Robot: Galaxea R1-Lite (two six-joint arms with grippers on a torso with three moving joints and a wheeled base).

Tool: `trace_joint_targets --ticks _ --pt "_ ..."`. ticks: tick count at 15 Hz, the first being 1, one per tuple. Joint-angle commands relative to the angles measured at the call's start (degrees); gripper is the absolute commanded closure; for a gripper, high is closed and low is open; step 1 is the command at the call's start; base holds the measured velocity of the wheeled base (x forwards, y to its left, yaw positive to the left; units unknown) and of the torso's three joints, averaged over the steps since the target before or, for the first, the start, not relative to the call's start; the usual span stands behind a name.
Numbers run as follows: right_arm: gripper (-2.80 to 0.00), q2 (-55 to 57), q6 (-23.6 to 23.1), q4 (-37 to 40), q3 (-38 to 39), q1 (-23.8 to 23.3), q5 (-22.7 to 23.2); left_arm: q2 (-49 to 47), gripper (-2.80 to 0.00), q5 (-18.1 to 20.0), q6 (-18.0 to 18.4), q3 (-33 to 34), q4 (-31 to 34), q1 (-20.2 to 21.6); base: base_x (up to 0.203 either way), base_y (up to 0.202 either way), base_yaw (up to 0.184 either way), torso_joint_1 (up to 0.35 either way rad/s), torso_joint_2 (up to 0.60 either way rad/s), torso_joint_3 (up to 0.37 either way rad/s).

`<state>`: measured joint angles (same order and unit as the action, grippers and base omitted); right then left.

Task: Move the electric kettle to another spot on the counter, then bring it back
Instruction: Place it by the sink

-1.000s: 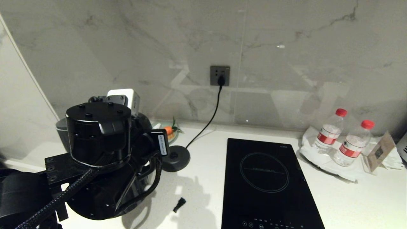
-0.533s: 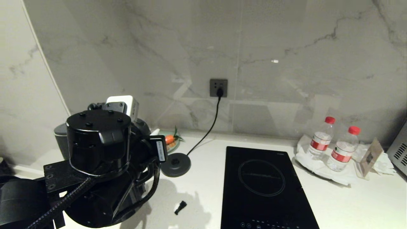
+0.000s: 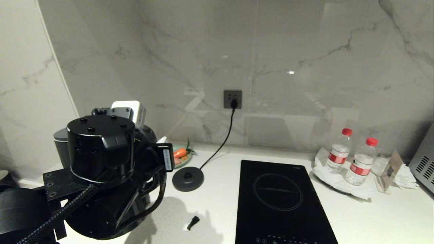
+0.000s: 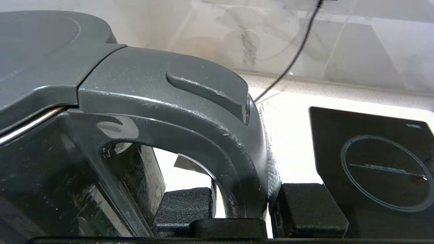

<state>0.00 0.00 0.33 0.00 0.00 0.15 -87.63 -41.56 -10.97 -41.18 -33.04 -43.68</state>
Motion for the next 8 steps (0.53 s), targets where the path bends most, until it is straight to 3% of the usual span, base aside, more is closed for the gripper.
trace_joint_targets --ticks 1,6,8 --pt "0.00 0.00 0.00 0.02 0.00 0.00 0.02 -0.75 0.00 0.63 -0.19 1.09 -0.41 1.00 0.000 0.000 0.000 0.000 0.00 0.000" --pt "0.00 0.01 -0.07 0.02 0.00 0.00 0.02 -1.15 0.00 2.48 -1.29 5.49 -0.86 4.74 0.000 0.000 0.000 0.000 0.00 0.000" --pt "0.00 0.09 0.00 0.02 0.00 0.00 0.02 -1.32 0.00 3.85 -2.47 8.83 -6.76 6.39 0.000 0.000 0.000 0.000 0.00 0.000"
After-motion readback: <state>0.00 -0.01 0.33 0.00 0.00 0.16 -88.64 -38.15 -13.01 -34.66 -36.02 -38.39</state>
